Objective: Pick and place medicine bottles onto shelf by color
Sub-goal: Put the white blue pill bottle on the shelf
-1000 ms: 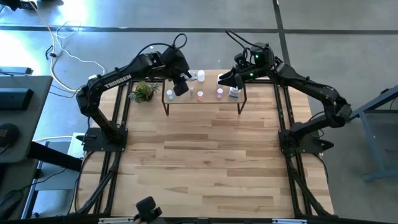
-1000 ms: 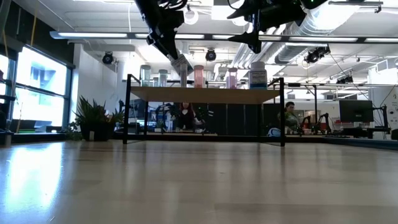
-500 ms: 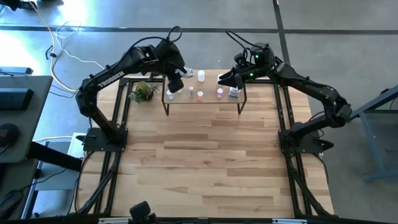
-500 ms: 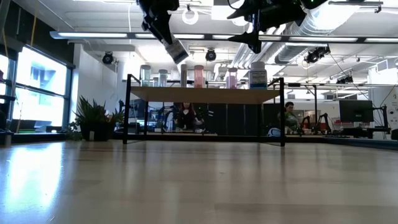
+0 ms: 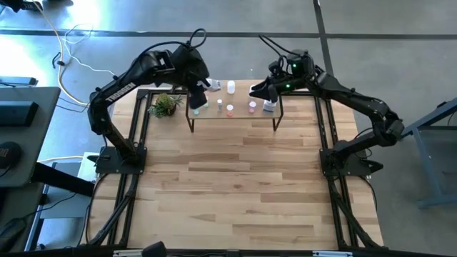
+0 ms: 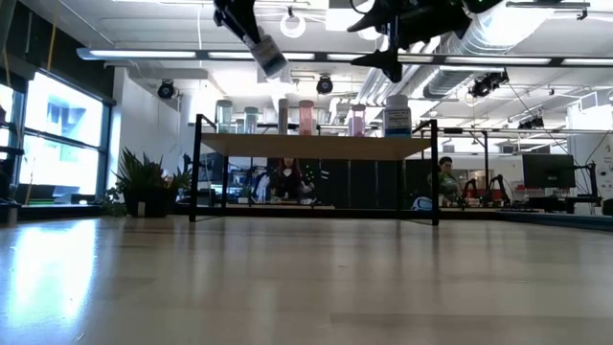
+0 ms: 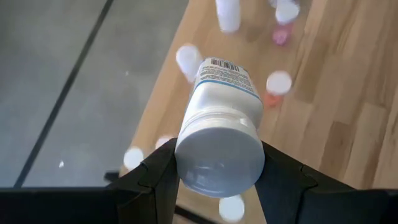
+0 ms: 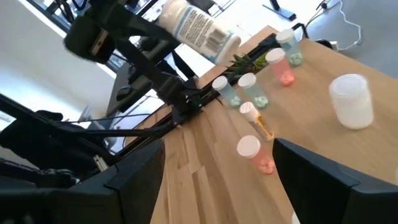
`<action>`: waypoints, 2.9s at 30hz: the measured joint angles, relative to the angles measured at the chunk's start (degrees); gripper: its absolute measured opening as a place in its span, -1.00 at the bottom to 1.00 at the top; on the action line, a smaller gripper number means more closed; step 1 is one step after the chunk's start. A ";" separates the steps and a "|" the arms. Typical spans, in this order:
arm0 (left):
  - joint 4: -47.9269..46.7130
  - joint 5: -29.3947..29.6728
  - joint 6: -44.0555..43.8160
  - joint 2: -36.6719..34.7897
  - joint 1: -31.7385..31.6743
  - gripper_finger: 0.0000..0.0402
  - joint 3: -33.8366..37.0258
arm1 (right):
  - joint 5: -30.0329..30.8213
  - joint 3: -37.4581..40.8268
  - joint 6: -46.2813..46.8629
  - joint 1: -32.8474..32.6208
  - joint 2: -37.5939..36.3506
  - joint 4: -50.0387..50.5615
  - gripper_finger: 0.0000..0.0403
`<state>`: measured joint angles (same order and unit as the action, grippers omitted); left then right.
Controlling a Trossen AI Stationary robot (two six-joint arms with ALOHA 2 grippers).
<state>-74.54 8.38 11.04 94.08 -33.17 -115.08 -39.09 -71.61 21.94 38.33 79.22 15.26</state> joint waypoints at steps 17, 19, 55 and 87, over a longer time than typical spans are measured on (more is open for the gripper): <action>-11.26 -3.40 -3.79 -0.20 5.00 -0.19 -0.66 | 0.15 0.00 -10.65 -4.87 0.00 -0.04 0.43; -11.63 -4.51 -4.44 -0.22 5.85 -0.19 -0.66 | 1.39 0.00 -12.74 -5.69 0.00 -0.08 0.43; -5.06 -16.96 -6.36 11.40 12.14 -0.19 -0.63 | 11.82 0.00 -23.63 -16.52 2.41 -3.52 0.43; 6.64 -16.67 -16.89 12.48 13.05 -0.19 -0.62 | 7.21 0.00 -21.95 -17.73 6.45 5.13 0.42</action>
<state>-67.90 -8.29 -5.85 106.56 -20.12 -115.70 -31.88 -71.61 -0.01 20.60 85.67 20.39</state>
